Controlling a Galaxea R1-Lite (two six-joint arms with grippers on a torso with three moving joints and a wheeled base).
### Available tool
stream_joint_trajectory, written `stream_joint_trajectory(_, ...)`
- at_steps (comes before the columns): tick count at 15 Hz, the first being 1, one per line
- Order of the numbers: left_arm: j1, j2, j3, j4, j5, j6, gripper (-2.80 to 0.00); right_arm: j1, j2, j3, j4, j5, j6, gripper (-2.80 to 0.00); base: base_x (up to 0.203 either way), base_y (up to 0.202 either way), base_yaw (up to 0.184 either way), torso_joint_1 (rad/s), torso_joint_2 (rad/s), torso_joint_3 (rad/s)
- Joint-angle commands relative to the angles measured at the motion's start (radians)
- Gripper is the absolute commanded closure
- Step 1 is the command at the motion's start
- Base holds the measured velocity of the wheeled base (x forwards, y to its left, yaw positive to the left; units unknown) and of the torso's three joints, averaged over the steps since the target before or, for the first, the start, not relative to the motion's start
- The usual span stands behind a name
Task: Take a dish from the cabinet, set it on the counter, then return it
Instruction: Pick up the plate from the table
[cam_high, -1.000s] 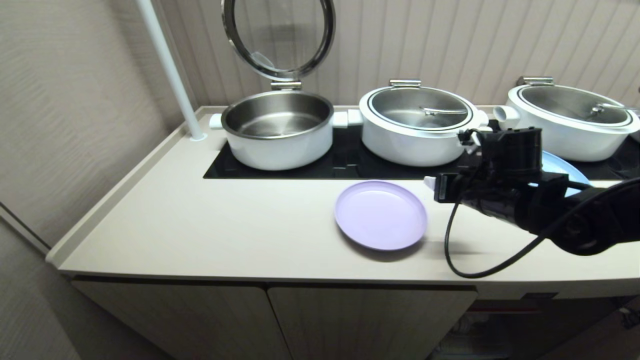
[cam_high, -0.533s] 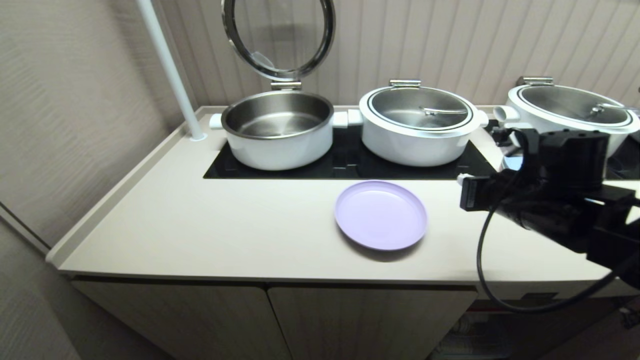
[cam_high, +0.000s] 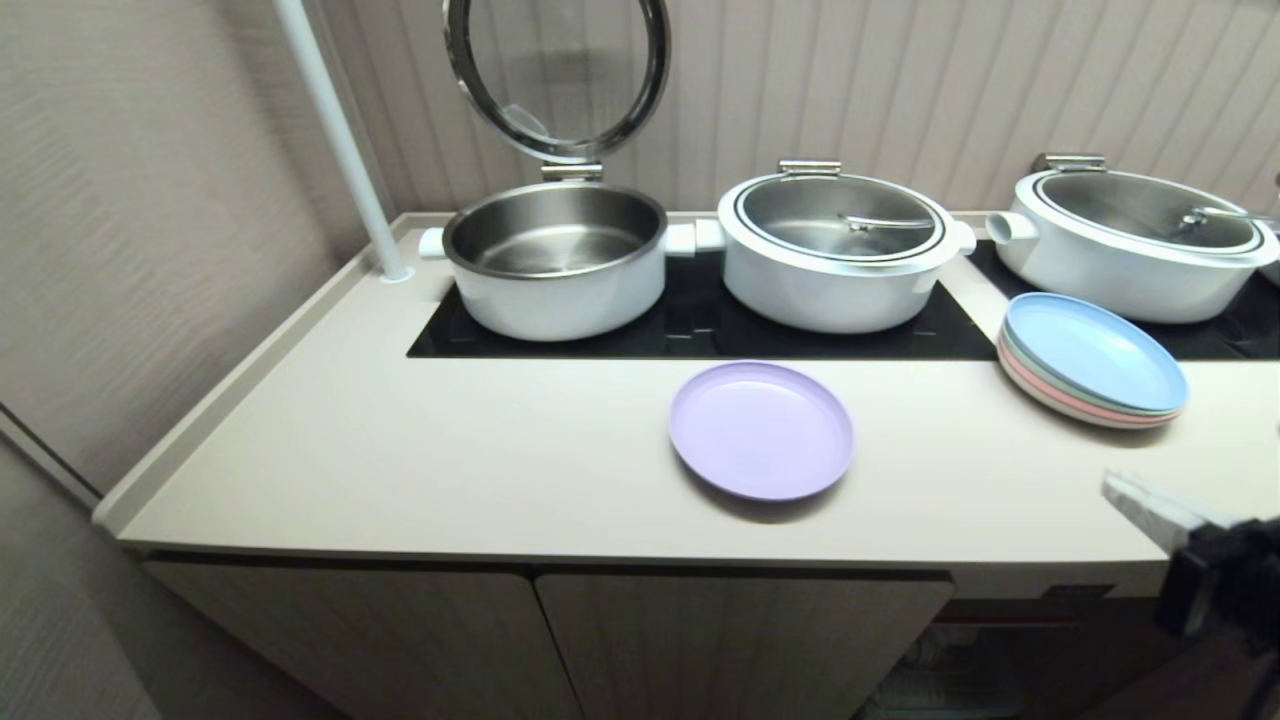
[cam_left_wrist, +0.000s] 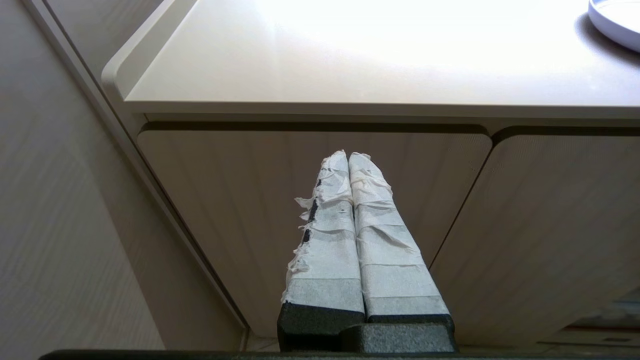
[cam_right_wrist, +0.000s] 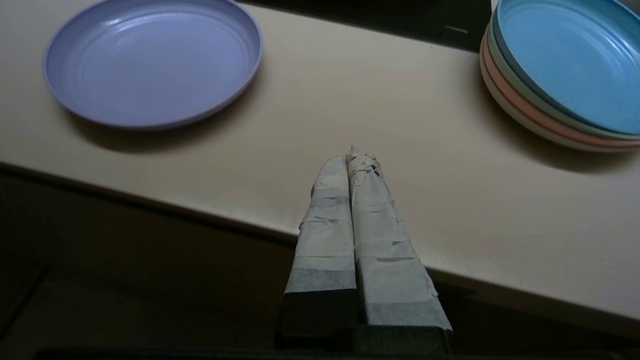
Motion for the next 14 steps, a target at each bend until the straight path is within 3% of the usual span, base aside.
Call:
stream_joint_trajectory(1, 0.000, 0.000, 0.000, 0.000, 0.000, 0.000, 0.00, -0.030, -0.211, 0.151, -0.008, 0.020, -0.007, 0.00, 0.000, 0.000, 0.000, 0.000, 0.00, 0.000)
stream_joint_trajectory(3, 0.000, 0.000, 0.000, 0.000, 0.000, 0.000, 0.00, -0.088, -0.346, 0.198, 0.048, 0.071, -0.008, 0.00, 0.000, 0.000, 0.000, 0.000, 0.00, 0.000)
stream_joint_trajectory(10, 0.000, 0.000, 0.000, 0.000, 0.000, 0.001, 0.00, -0.332, -0.824, 0.216, 0.596, 0.153, -0.011, 0.00, 0.000, 0.000, 0.000, 0.000, 0.00, 0.000)
stream_joint_trajectory(14, 0.000, 0.000, 0.000, 0.000, 0.000, 0.000, 0.00, -0.343, -1.016, 0.216, 0.672, 0.186, -0.001, 0.00, 0.000, 0.000, 0.000, 0.000, 0.00, 0.000)
